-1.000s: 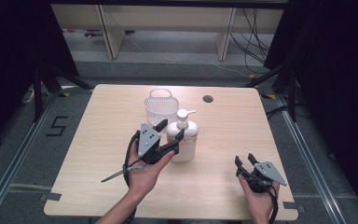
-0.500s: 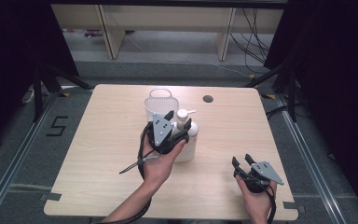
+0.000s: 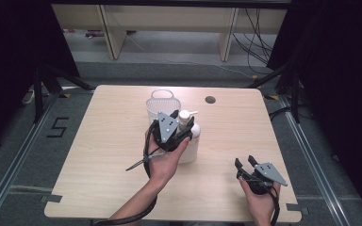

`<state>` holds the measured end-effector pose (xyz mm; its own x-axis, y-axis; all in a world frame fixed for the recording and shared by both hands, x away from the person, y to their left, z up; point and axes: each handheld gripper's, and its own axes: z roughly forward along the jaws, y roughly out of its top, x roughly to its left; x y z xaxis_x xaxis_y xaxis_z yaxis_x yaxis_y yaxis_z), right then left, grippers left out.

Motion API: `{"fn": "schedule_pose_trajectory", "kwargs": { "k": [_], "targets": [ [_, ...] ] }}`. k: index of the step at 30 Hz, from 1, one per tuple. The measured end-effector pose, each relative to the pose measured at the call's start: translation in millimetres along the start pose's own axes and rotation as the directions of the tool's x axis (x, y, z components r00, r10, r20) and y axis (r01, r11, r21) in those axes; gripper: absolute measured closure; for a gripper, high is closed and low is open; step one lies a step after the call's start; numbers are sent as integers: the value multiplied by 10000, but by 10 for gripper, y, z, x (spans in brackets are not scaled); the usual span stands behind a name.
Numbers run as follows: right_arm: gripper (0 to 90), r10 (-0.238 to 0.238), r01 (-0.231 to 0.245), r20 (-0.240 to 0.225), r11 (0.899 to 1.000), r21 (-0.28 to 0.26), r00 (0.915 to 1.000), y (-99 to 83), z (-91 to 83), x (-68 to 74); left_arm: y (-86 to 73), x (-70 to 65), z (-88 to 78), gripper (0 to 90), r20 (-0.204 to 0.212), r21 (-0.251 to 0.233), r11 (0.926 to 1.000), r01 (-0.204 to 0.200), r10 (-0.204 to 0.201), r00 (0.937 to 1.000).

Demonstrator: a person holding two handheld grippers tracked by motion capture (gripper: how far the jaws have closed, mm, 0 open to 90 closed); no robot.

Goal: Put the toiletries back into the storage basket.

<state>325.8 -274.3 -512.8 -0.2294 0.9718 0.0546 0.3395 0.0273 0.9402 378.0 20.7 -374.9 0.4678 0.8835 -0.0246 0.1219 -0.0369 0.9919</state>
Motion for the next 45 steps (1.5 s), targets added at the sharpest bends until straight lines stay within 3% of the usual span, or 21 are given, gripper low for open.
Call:
{"fn": "schedule_pose_trajectory", "kwargs": {
  "k": [2,4,5,11,12,14,26,31,35,39,40,41,43,44,45],
  "targets": [
    [443,304,-305,-220,9995,-67,9993,-6,12,12,11,-2,0,477,-12,4,10000,-35,35,10000],
    [443,132,-133,-116,9999,-92,9998,-3,12,2,15,-8,8,492,30,17,10000,-27,27,10000],
    [442,619,-619,-145,9981,-44,9980,-7,11,39,17,-11,12,500,39,32,10000,-12,12,10000],
    [439,592,-593,-167,9982,-51,9981,-9,10,31,21,-13,24,552,-43,33,10000,49,-49,10000],
    [439,269,-272,-230,9996,-122,9994,-5,21,4,26,-13,25,570,-24,-26,9999,-106,106,9999],
    [439,162,-165,-310,9998,-72,9994,-3,26,-2,23,-28,22,584,10,17,10000,65,-65,10000],
    [437,242,-247,-327,9996,-148,9992,-4,29,2,52,52,15,591,183,150,9996,256,-259,9995],
    [437,145,-149,-310,9998,-127,9994,-4,28,1,97,88,8,592,330,9,9999,-118,118,9994],
    [437,591,-592,-176,9982,-50,9981,-9,10,31,128,112,2,592,448,-3,9998,-192,192,9988],
    [437,491,-492,-176,9988,-45,9986,-8,10,26,180,165,-12,592,650,-45,9996,-286,288,9975],
    [437,594,-595,-172,9982,-39,9981,-8,10,37,195,186,-3,592,749,-163,9984,-539,550,9957],
    [437,594,-595,-172,9982,-39,9981,-8,10,37,195,186,-3,592,749,-163,9984,-539,550,9957],
    [437,441,-442,-131,9990,-68,9989,-11,11,31,211,204,-10,592,788,-189,9981,-590,603,9951],
    [436,111,-112,-115,9999,-119,9999,-7,12,5,231,232,-18,592,784,-257,9978,-617,635,9949],
    [436,143,-144,-116,9998,-123,9998,-7,11,6,231,232,-18,592,784,-257,9978,-617,635,9949]
  ]
}}
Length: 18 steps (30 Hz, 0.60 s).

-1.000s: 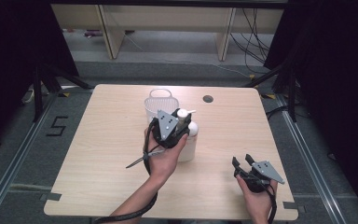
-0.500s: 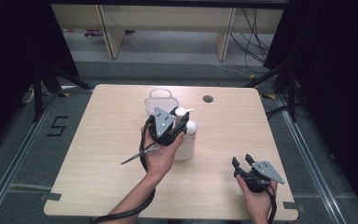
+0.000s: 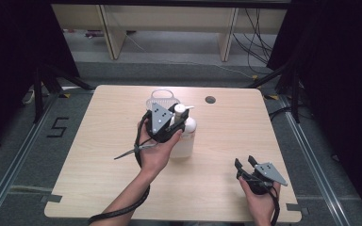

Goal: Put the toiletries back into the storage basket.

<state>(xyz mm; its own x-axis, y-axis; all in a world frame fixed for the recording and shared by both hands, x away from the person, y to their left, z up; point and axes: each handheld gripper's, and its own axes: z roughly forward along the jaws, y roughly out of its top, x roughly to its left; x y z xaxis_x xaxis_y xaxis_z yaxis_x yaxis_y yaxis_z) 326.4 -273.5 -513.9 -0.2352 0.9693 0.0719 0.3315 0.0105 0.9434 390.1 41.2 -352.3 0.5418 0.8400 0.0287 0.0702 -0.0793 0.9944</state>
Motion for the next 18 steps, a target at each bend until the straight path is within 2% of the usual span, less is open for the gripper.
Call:
{"fn": "schedule_pose_trajectory", "kwargs": {
  "k": [1,4,5,6,7,9,10,16,18],
  "targets": [
    [436,0,0,-26,10000,45,10000,1,-4,-1,15,15,-23,592,-90,50,9998,169,-169,9998],
    [436,-23,23,32,10000,30,10000,0,-2,3,34,41,-35,592,-118,14,9999,148,-148,9998],
    [436,269,-270,68,9995,177,9996,-1,-12,34,54,73,-36,592,-67,-76,10000,16,-17,10000],
    [436,269,-270,68,9995,177,9996,-1,-12,34,54,73,-36,592,-67,-76,10000,16,-17,10000],
    [436,-33,33,-6,9995,300,10000,6,-17,11,68,100,-43,592,-97,-102,9999,-68,67,9999],
    [436,-96,96,23,9996,268,10000,6,-16,5,73,110,-47,592,-104,-82,10000,-54,53,9999],
    [436,-142,141,59,9996,257,9999,4,-15,4,78,123,-65,592,-249,-8,10000,69,-69,9997],
    [437,47,-46,-17,9994,340,10000,8,-19,18,100,192,-69,592,-164,-139,9999,-19,17,9999],
    [436,33,-33,-23,9999,168,10000,2,-8,18,107,211,-74,592,-191,-141,9999,-4,1,9998]
  ]
}}
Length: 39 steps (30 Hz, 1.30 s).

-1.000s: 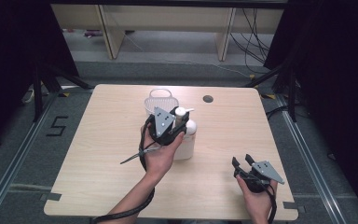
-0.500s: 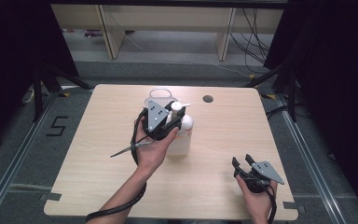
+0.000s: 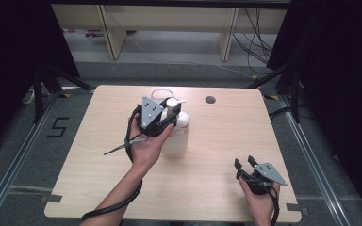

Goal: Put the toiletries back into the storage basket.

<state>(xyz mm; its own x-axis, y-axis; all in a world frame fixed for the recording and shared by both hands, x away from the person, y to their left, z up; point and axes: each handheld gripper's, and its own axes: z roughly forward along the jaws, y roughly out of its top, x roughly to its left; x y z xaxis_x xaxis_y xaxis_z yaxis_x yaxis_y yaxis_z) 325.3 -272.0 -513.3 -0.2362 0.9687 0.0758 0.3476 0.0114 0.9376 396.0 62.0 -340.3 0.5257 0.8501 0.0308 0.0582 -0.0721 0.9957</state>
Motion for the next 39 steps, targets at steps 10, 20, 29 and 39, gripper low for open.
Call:
{"fn": "schedule_pose_trajectory", "kwargs": {
  "k": [10,20,29,39],
  "targets": [
    [436,-65,65,-107,10000,-11,9999,0,6,-5,39,100,-9,592,-328,39,9999,139,-138,9994],
    [435,-103,103,16,9999,-39,9999,0,4,3,121,212,9,592,-410,-40,9999,131,-132,9991],
    [434,-146,144,112,9998,143,9998,4,-9,10,188,289,27,592,-501,-76,10000,51,-54,9987],
    [429,-55,54,36,9998,191,10000,3,-6,18,254,363,49,592,-646,-190,9998,-16,4,9979]
  ]
}}
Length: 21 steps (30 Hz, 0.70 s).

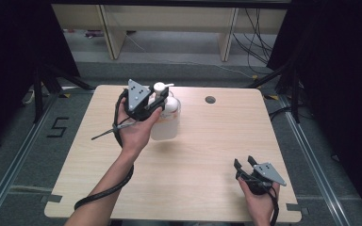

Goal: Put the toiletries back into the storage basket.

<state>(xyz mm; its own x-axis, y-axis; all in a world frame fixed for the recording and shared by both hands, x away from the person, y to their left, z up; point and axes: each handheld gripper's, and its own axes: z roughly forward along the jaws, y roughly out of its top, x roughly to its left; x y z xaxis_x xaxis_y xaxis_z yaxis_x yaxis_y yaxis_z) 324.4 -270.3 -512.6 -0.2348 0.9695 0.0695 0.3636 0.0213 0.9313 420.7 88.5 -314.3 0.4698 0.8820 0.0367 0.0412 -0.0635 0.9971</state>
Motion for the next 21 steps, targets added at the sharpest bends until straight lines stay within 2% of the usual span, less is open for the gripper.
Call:
{"fn": "schedule_pose_trajectory", "kwargs": {
  "k": [3,4,5,6,11,12,13,14,17,18,21],
  "targets": [
    [429,-43,43,-8,10000,-11,10000,-1,-1,0,15,11,7,592,-51,13,10000,8,-8,10000],
    [428,-244,244,54,9997,-31,9997,3,-2,-15,30,21,10,592,-167,-4,10000,-26,26,9999],
    [428,-244,244,54,9997,-31,9997,3,-2,-15,30,21,10,592,-167,-4,10000,-26,26,9999],
    [428,-13,13,-63,10000,-30,10000,-1,4,-1,44,34,17,592,-207,-12,10000,-17,17,9998],
    [428,-30,30,-51,10000,-46,10000,-1,3,-3,71,51,34,592,-229,-77,10000,-58,57,9997],
    [428,-403,405,80,9987,-323,9992,-2,14,-26,86,55,42,591,-255,-111,9999,-50,47,9997],
    [428,-403,405,80,9987,-323,9992,-2,14,-26,86,55,42,592,-255,-111,9999,-50,47,9997],
    [428,95,-95,-6,9998,-174,10000,-8,7,11,94,59,45,592,-253,-120,9999,-60,57,9997],
    [428,162,-162,5,9998,-101,9999,-7,2,18,115,68,54,592,-265,-193,9998,-84,78,9996],
    [428,-219,219,2,9996,-162,9998,1,5,-10,130,69,58,592,-275,-231,9997,-93,87,9996],
    [428,-271,270,-79,9996,-127,9996,-1,8,-15,145,73,63,591,-277,-273,9995,-133,126,9995]
  ]
}}
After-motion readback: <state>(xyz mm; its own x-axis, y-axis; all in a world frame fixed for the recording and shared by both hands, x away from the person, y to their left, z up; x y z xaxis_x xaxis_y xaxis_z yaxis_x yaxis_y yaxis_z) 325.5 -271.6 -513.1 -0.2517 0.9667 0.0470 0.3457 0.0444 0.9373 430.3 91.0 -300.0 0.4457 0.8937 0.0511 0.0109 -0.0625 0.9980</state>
